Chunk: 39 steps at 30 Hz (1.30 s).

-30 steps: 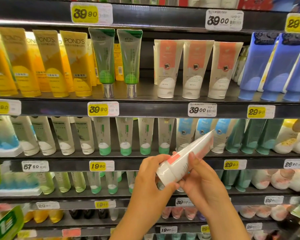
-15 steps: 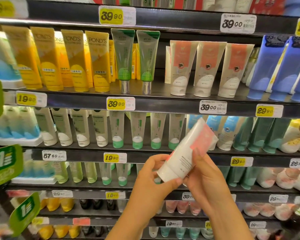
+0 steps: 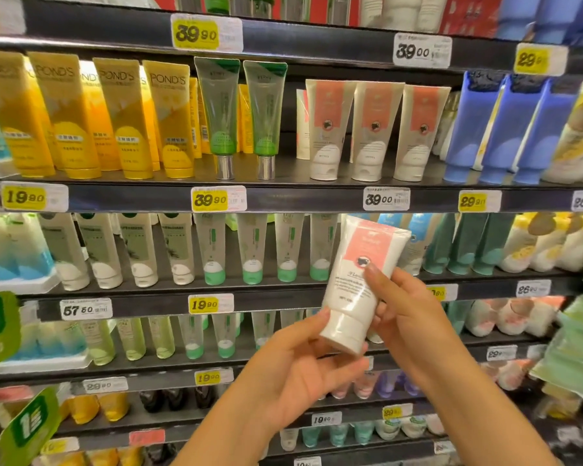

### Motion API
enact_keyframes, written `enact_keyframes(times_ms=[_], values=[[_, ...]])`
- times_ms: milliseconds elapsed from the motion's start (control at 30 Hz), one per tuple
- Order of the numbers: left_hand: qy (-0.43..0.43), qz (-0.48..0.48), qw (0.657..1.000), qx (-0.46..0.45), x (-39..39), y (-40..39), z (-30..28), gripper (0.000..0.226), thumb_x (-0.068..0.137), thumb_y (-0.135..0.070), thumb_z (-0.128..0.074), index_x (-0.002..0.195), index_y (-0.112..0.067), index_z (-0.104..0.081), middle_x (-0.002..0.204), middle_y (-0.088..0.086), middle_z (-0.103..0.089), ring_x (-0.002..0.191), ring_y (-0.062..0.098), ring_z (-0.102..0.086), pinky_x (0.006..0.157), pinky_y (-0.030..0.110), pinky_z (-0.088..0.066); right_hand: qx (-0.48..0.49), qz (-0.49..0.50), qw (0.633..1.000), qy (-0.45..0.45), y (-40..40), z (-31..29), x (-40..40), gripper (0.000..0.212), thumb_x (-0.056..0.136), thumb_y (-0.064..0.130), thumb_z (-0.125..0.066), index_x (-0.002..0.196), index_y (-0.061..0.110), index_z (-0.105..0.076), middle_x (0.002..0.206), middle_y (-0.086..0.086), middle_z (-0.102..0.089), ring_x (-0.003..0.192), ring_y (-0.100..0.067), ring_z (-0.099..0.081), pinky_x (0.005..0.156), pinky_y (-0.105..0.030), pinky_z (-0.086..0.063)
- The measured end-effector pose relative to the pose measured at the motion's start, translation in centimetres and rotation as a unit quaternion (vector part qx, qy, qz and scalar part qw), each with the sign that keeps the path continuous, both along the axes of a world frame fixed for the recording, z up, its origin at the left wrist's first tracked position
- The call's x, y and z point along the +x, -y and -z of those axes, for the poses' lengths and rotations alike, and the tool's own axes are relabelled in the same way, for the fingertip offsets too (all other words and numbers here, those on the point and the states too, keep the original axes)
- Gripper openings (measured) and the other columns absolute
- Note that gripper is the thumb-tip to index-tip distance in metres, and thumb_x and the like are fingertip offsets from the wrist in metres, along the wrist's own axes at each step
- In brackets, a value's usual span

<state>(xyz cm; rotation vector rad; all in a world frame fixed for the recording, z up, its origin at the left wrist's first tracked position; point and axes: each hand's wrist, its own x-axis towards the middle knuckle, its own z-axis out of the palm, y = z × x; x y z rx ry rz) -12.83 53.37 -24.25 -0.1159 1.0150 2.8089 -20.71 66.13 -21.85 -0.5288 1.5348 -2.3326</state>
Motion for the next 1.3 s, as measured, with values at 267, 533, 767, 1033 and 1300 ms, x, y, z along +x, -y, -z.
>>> enact_keyframes(times_ms=[267,533,767,1033,1300], values=[[-0.038,0.064,0.997,-0.024,-3.5,-1.9,-3.0,0.049,0.060,-0.013,-0.074,0.105,0.006,-0.066,0.099,0.029,-0.065,0.082,0.038,-0.068,0.066,0.041,-0.059,-0.019,-0.030,0.999,-0.028,-3.3,-3.7,-2.9,0.038,0.073,0.027,-0.064,0.105,0.006,-0.064,0.087,-0.005,-0.074,0.073,-0.014,-0.071,0.057,-0.021,-0.054],[-0.151,0.022,0.977,-0.149,-10.1,-5.3,-8.0,0.023,0.071,-0.014,-0.064,0.087,-0.003,-0.076,0.098,0.023,-0.070,0.090,0.035,-0.068,0.081,0.040,-0.057,-0.019,-0.004,0.996,-0.082,-7.2,-9.1,-9.2,0.037,0.069,0.024,-0.063,0.103,0.009,-0.062,0.090,-0.004,-0.073,0.079,-0.017,-0.071,0.072,-0.031,-0.058],[-0.244,-0.023,0.931,-0.271,-16.5,-6.9,-14.7,0.027,0.075,-0.018,-0.060,0.096,-0.007,-0.074,0.098,0.010,-0.072,0.092,0.021,-0.067,0.086,0.034,-0.056,0.004,-0.004,0.981,-0.196,-9.4,-16.1,-15.4,0.038,0.068,0.027,-0.063,0.102,0.009,-0.059,0.085,-0.001,-0.073,0.078,-0.018,-0.072,0.059,-0.025,-0.056],[-0.297,-0.175,0.815,-0.466,-21.1,-8.9,-21.9,0.037,0.075,-0.011,-0.068,0.112,-0.013,-0.061,0.105,0.003,-0.070,0.094,0.012,-0.067,0.079,0.024,-0.056,0.000,0.016,0.943,-0.333,-10.2,-22.9,-19.9,0.026,0.089,0.013,-0.055,0.112,0.002,-0.056,0.088,-0.002,-0.070,0.079,-0.014,-0.070,0.069,-0.028,-0.059],[-0.309,-0.397,0.607,-0.615,-23.6,-8.9,-26.6,0.052,0.068,-0.034,-0.079,0.109,-0.033,-0.048,0.094,-0.021,-0.061,0.082,-0.014,-0.058,0.064,-0.001,-0.045,0.001,0.039,0.919,-0.392,-8.2,-27.7,-23.1,0.024,0.091,0.016,-0.057,0.113,0.008,-0.055,0.102,-0.007,-0.068,0.092,-0.018,-0.069,0.078,-0.033,-0.058]])
